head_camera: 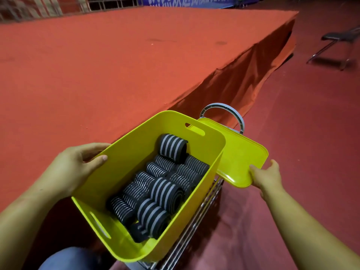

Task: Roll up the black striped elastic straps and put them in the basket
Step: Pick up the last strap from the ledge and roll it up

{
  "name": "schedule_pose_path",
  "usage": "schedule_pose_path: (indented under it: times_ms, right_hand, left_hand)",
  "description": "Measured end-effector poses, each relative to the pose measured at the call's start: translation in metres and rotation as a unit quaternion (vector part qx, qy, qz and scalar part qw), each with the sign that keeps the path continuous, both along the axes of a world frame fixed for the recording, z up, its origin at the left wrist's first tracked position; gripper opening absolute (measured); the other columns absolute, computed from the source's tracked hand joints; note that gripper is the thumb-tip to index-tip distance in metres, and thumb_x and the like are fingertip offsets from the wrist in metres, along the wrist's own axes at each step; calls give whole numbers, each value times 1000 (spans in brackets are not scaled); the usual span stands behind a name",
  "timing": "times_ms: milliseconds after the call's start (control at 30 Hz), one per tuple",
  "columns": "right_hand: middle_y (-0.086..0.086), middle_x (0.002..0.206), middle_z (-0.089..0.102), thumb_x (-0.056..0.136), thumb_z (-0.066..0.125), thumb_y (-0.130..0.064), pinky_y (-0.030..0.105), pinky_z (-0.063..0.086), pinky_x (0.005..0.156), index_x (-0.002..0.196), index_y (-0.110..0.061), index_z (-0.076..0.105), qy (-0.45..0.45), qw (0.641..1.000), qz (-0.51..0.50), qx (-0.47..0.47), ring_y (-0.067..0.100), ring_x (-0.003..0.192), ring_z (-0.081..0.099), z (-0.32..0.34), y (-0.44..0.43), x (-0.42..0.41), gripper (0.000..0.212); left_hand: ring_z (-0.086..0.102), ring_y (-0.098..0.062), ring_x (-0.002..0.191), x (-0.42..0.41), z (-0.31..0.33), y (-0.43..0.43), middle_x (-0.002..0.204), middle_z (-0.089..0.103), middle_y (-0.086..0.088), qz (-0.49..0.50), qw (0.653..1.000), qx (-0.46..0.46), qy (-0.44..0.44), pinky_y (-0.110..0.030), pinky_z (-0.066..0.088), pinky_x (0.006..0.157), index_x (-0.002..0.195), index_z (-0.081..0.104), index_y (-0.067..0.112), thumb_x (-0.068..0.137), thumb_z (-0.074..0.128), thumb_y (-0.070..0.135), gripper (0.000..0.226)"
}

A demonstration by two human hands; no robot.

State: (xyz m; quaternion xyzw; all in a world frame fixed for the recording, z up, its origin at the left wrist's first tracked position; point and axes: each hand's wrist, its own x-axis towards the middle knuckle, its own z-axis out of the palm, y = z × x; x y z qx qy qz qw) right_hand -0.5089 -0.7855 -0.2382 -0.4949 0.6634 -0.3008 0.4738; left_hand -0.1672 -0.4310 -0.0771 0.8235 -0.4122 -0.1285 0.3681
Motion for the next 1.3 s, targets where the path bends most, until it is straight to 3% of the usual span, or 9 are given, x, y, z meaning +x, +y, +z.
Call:
schedule_pose_path:
  times_ms: [67,133,233,333,500,733,967,1133,1300]
  right_hand:
    - [17,134,57,92,77,-9,56,58,89,164,-9,20,-91,994,-28,45,35,106,65,5,3,2,93]
    - [19,126,61,98,69,-2,47,58,77,153,0,41,-142,988,-29,55,31,91,65,9,3,6,62]
    - [26,129,68,99,63,2,53,57,95,111,-7,66,-180,983,-29,-4,33,96,68,22,6,16,16]
    - [21,123,70,100,57,3,48,55,98,117,-12,65,-231,970,-31,-68,28,96,67,51,12,30,24]
    - [2,97,70,102,53,-6,30,55,73,99,-22,64,-278,947,14,-160,15,81,65,111,21,54,20]
    - [11,95,74,88,52,-13,44,57,74,88,-28,69,-200,949,81,-231,21,81,63,149,23,75,22]
    - [2,85,70,89,48,1,32,47,66,94,-21,70,-164,942,138,-258,18,70,61,188,19,85,32]
    - [2,92,68,90,53,1,30,41,68,125,-21,70,6,875,276,-398,20,80,60,234,56,99,44]
    - [5,97,71,91,58,-1,26,35,70,142,-27,62,92,808,402,-421,27,85,63,234,115,106,58]
  left_hand:
    - [68,10,98,1,-2,0,98,76,29,6,1000,6,-15,-28,56,78,109,73,50,95,72,25,29]
    - [67,9,99,2,-2,-1,97,75,30,12,1000,8,-22,-26,53,77,109,74,47,95,72,24,27]
    - [67,7,97,2,-3,0,96,74,29,13,999,12,-34,-24,53,74,111,74,45,95,73,24,26]
    - [65,6,97,1,-2,0,98,72,27,16,999,18,-47,-27,52,74,110,71,48,95,73,24,28]
    - [68,-2,95,-3,-1,2,94,72,22,28,996,28,-80,-24,48,72,116,73,42,95,73,26,26]
    - [66,-4,96,-7,-3,0,103,75,17,47,993,35,-103,-20,46,75,119,74,38,95,73,26,26]
    - [67,-3,97,-4,2,11,111,77,13,30,993,44,-103,-22,48,78,122,74,39,94,74,30,30]
    - [66,-1,98,-10,3,9,112,76,12,38,993,43,-107,-21,47,80,122,73,39,94,74,30,29]
    - [66,5,93,-15,6,11,104,75,18,52,992,20,-110,-19,52,83,115,75,36,93,75,28,23]
